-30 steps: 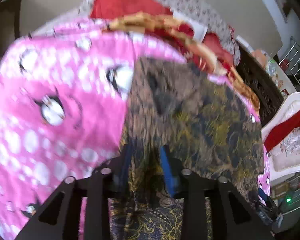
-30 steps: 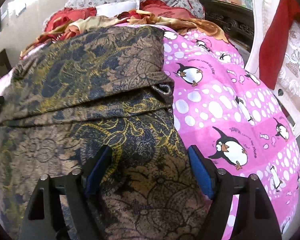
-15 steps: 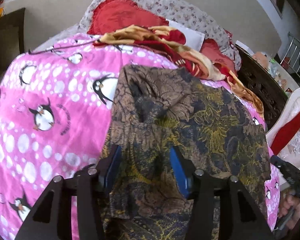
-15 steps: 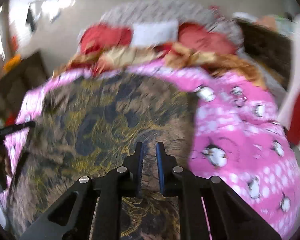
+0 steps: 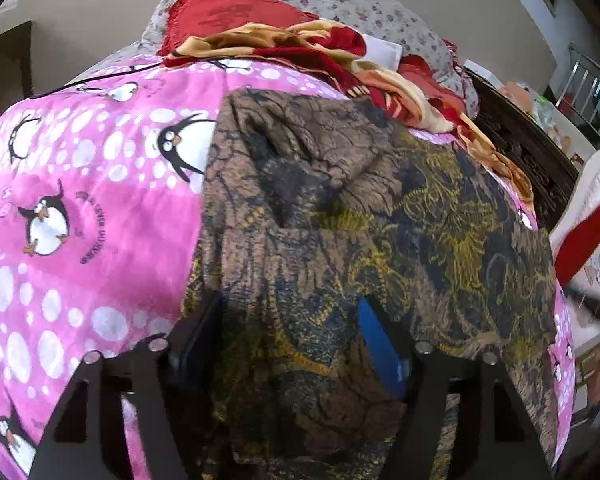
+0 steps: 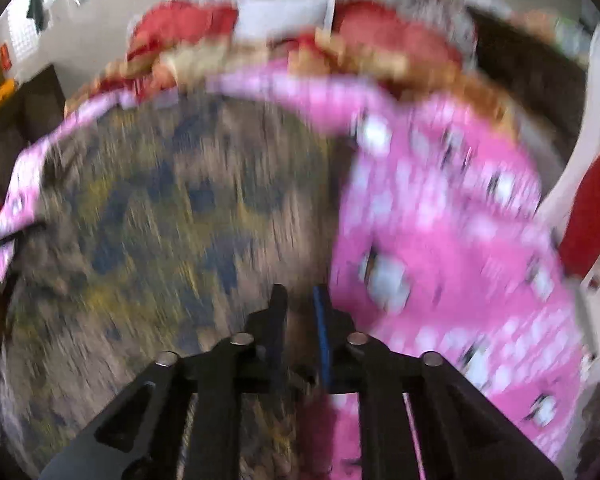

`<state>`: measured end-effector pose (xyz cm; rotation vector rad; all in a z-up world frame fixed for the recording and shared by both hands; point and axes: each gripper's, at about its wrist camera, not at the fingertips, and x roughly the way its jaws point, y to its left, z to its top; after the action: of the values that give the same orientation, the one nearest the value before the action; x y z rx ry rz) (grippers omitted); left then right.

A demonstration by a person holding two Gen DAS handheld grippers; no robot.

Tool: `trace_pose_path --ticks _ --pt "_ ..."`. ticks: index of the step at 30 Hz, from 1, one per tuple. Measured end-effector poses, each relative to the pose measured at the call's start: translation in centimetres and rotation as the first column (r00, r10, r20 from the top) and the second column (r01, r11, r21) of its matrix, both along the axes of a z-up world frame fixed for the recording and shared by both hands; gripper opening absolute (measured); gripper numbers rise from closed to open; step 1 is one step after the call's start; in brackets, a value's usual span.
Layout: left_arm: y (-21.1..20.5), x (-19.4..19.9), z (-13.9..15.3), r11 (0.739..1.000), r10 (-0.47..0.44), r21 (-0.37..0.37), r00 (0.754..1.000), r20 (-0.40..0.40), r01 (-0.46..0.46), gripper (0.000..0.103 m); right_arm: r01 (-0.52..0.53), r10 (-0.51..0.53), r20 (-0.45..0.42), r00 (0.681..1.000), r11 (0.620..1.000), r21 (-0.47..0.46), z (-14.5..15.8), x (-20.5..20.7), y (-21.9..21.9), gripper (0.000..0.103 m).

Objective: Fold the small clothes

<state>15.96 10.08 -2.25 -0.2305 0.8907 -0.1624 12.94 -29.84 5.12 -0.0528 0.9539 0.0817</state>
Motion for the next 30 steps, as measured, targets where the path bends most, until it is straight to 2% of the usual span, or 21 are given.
trace_pose_path --ticks 2,4,7,9,10,16,22,24,27,30 --pt "-0.5 -0.3 -0.3 1.0 -0.008 0.009 1.0 0.028 0.008 0.084 -0.002 0.0 0.063 0.998 0.999 0.033 2.0 0.9 1.0 0.0" --pt "-1.4 -0.7 -0.5 0.998 -0.013 0.063 0.999 0.053 0.009 0.084 -0.046 0.043 0.057 0.997 0.998 0.046 2.0 2.2 2.1 0.0" --pt "-2.0 -0.5 -0.7 0.995 -0.011 0.102 0.999 0.051 0.006 0.085 -0.009 0.008 -0.023 1.0 0.999 -0.042 -1.1 5.5 2.1 0.0" --pt "-2.1 -0.5 -0.8 0.994 -0.014 0.111 0.999 0.05 0.009 0.086 0.015 -0.018 -0.078 0.997 0.999 -0.03 -3.4 6.6 1.1 0.0" --pt "-2.2 -0.5 -0.8 0.994 -0.017 0.111 0.999 0.049 0.011 0.087 0.021 -0.022 -0.058 0.998 1.0 -0.014 -4.2 6.7 0.8 0.0" --pt "-2.3 -0.2 -0.9 0.994 -0.04 0.102 0.998 0.045 0.035 0.094 0.039 -0.039 0.016 0.999 0.999 -0.008 -4.4 5.3 0.8 0.001" --pt "-2.4 -0.2 -0.9 0.994 -0.041 0.104 0.998 0.044 0.036 0.095 0.042 -0.036 -0.052 0.998 0.992 0.119 -3.4 6.6 -0.8 0.001" --pt "-2.4 -0.1 -0.9 0.995 -0.041 0.098 0.998 0.046 0.036 0.095 0.045 -0.043 -0.017 0.999 0.99 0.13 -2.0 6.0 -0.9 0.001" --pt "-2.4 -0.1 -0.9 0.995 -0.041 0.097 0.998 0.046 0.036 0.095 0.029 -0.041 0.102 0.994 0.992 0.124 0.3 3.1 0.2 0.001" --pt "-2.4 -0.2 -0.9 0.994 -0.04 0.099 0.998 0.046 0.036 0.095 -0.001 -0.01 0.064 0.998 0.987 0.161 -0.5 1.6 1.2 0.001"
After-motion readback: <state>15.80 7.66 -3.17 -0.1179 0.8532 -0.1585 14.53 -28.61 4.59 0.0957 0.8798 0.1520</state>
